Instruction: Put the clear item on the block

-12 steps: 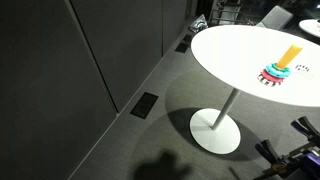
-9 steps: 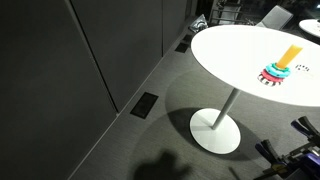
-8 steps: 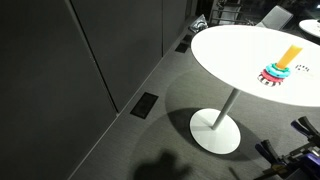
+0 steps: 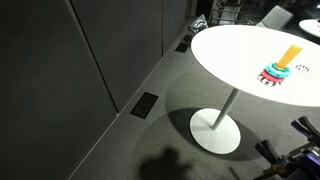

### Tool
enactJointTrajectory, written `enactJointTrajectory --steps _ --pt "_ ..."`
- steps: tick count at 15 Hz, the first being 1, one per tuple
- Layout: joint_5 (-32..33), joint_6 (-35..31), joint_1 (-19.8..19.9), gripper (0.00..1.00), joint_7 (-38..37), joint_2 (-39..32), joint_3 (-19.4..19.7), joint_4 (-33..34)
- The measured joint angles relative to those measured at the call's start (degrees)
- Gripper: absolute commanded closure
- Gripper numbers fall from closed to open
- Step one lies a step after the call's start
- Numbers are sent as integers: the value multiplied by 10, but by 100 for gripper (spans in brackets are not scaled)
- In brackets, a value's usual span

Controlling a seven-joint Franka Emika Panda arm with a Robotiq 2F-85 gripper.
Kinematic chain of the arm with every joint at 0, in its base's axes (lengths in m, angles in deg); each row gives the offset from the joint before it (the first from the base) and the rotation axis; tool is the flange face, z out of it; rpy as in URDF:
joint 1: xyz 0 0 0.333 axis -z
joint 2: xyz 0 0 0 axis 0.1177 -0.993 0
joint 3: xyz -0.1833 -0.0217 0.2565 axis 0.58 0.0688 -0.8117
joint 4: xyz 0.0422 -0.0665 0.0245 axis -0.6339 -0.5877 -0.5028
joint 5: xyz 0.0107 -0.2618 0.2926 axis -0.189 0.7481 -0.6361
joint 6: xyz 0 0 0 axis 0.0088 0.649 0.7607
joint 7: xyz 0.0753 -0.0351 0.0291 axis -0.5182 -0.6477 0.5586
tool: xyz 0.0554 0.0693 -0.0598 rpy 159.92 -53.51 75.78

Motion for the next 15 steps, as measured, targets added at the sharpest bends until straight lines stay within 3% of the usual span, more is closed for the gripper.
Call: enactJointTrajectory --steps 8,15 --pt "-38 -94 16 0 -10 49 82 -62" --pt "-31 -195 66 0 -14 69 99 -166"
